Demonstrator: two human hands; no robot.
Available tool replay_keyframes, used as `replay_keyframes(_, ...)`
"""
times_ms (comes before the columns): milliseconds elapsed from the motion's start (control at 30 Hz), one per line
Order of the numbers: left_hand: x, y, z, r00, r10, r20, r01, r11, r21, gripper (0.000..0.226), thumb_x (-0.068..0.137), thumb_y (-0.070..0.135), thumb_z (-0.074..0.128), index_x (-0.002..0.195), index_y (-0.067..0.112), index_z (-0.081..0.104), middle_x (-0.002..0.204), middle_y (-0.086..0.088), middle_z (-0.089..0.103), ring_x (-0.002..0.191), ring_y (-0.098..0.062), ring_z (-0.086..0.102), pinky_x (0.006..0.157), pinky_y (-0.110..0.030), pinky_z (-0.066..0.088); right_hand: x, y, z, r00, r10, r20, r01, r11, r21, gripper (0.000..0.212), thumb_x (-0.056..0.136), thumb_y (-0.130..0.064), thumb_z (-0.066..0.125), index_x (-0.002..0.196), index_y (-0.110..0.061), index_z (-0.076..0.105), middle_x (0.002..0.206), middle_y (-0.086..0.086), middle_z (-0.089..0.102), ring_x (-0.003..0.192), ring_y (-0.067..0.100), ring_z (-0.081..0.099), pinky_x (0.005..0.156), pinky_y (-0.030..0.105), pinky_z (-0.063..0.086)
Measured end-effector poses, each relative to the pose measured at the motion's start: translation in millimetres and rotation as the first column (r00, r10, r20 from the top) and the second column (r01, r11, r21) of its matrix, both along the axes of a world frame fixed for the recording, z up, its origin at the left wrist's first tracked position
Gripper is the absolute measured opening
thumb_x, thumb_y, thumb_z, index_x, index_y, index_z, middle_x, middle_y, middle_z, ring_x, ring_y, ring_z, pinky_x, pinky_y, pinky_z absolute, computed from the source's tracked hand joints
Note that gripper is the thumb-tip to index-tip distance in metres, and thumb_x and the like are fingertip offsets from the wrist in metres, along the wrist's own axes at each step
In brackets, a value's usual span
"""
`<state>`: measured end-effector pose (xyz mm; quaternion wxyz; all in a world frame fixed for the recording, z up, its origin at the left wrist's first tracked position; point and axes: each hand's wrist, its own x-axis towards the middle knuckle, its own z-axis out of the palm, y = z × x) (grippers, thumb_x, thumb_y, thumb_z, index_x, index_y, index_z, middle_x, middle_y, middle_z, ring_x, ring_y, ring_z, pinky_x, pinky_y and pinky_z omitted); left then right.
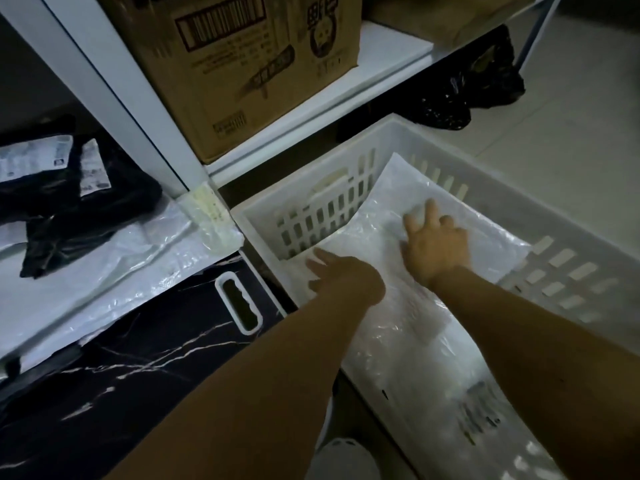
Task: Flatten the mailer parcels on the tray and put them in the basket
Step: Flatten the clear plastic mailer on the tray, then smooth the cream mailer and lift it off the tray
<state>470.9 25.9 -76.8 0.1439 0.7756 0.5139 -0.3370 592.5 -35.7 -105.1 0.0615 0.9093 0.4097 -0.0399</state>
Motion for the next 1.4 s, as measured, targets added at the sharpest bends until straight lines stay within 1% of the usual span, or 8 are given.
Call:
replay_keyframes(67, 1.7, -9.0, -12.6, 0.982, -0.191, 0.006, 0.190, 0.972, -0.135, 0.066, 0.098, 0.028, 0.043, 0.151, 0.005, 0.011, 0.155, -0.028, 0.001, 0.141, -0.050, 0.011, 0.114, -0.058, 0.019, -16.5, 1.5, -25.8, 0.981, 0.068, -0.184, -0.083, 0.994, -0.074, 0.074, 0.087, -0.076, 0.026, 0.150, -0.045, 0.001, 0.161, 0.007, -0.012, 0.144, 0.043, 0.009, 0.110, 0.063, 0.020)
replay_keyframes(167, -7.8, -14.2, -22.5, 0.929, -0.368, -0.046, 0.342, 0.898, -0.278, 0.053, 0.097, 0.029, 0.046, 0.143, 0.003, 0.035, 0.144, -0.021, 0.038, 0.131, -0.041, 0.038, 0.109, -0.055, 0.031, -31.2, -0.3, -65.5, 0.905, -0.047, -0.423, -0.032, 0.983, -0.178, 0.090, 0.074, -0.087, 0.028, 0.145, -0.052, -0.014, 0.158, 0.002, -0.026, 0.144, 0.045, -0.014, 0.110, 0.070, 0.009)
replay_keyframes(500, -14.2, -9.0, -18.6, 0.861, -0.501, -0.084, 0.454, 0.834, -0.314, 0.049, 0.099, 0.021, 0.043, 0.143, 0.001, 0.036, 0.143, -0.020, 0.040, 0.132, -0.036, 0.040, 0.110, -0.049, 0.032, -42.7, 1.2, -104.2, 0.849, -0.193, -0.491, 0.047, 0.955, -0.293, 0.105, 0.066, -0.089, 0.042, 0.146, -0.051, -0.015, 0.156, 0.001, -0.031, 0.140, 0.044, -0.026, 0.108, 0.074, 0.006)
replay_keyframes(933, -20.0, -17.0, 10.1, 0.959, -0.282, 0.024, 0.283, 0.952, -0.112, 0.056, 0.101, 0.032, 0.035, 0.152, 0.016, 0.017, 0.156, -0.017, 0.019, 0.144, -0.040, 0.011, 0.111, -0.065, 0.000, -44.9, 4.4, -66.6, 0.887, -0.158, -0.435, 0.037, 0.961, -0.274, 0.094, 0.078, -0.072, 0.054, 0.149, -0.048, -0.003, 0.160, 0.005, -0.015, 0.145, 0.045, -0.008, 0.110, 0.069, 0.014)
replay_keyframes(1100, -34.1, -21.6, 34.3, 0.929, -0.319, 0.190, 0.298, 0.946, 0.127, 0.039, 0.098, 0.027, 0.034, 0.133, 0.015, 0.045, 0.138, -0.011, 0.047, 0.135, -0.031, 0.033, 0.113, -0.061, 0.009, -42.5, -4.6, -30.7, 0.891, -0.144, -0.429, 0.058, 0.976, -0.208, 0.080, 0.082, -0.079, 0.036, 0.150, -0.046, 0.008, 0.162, 0.004, -0.009, 0.147, 0.040, -0.003, 0.112, 0.065, 0.010)
replay_keyframes(1200, -46.9, -25.4, 51.7, 0.859, -0.389, 0.333, 0.286, 0.904, 0.317, 0.027, 0.097, 0.026, 0.036, 0.114, 0.016, 0.055, 0.116, -0.005, 0.059, 0.119, -0.025, 0.048, 0.113, -0.055, 0.020, -42.1, -3.9, -0.4, 0.929, -0.089, -0.358, 0.019, 0.981, -0.195, 0.070, 0.089, -0.074, 0.030, 0.148, -0.037, 0.027, 0.160, 0.007, 0.014, 0.145, 0.037, 0.015, 0.114, 0.061, 0.016)
replay_keyframes(1300, -64.2, -27.0, 66.4, 0.808, -0.413, 0.419, 0.237, 0.880, 0.411, 0.028, 0.100, 0.026, 0.038, 0.118, 0.014, 0.055, 0.117, -0.005, 0.060, 0.117, -0.025, 0.052, 0.111, -0.047, 0.031, -46.2, 0.8, 35.1, 0.927, -0.038, -0.373, -0.026, 0.986, -0.165, 0.071, 0.092, -0.070, 0.015, 0.141, -0.027, 0.044, 0.147, 0.006, 0.044, 0.134, 0.031, 0.041, 0.112, 0.055, 0.028)
replay_keyframes(1400, -85.8, -26.7, 80.4, 0.782, -0.340, 0.523, 0.129, 0.909, 0.397, 0.031, 0.101, 0.028, 0.038, 0.121, 0.010, 0.053, 0.120, -0.008, 0.060, 0.114, -0.024, 0.055, 0.103, -0.038, 0.042, -57.9, 1.6, 74.9, 0.909, 0.068, -0.411, -0.085, 0.996, -0.024, 0.069, 0.099, -0.060, 0.011, 0.143, -0.019, 0.044, 0.146, 0.010, 0.046, 0.132, 0.030, 0.044, 0.112, 0.048, 0.031)
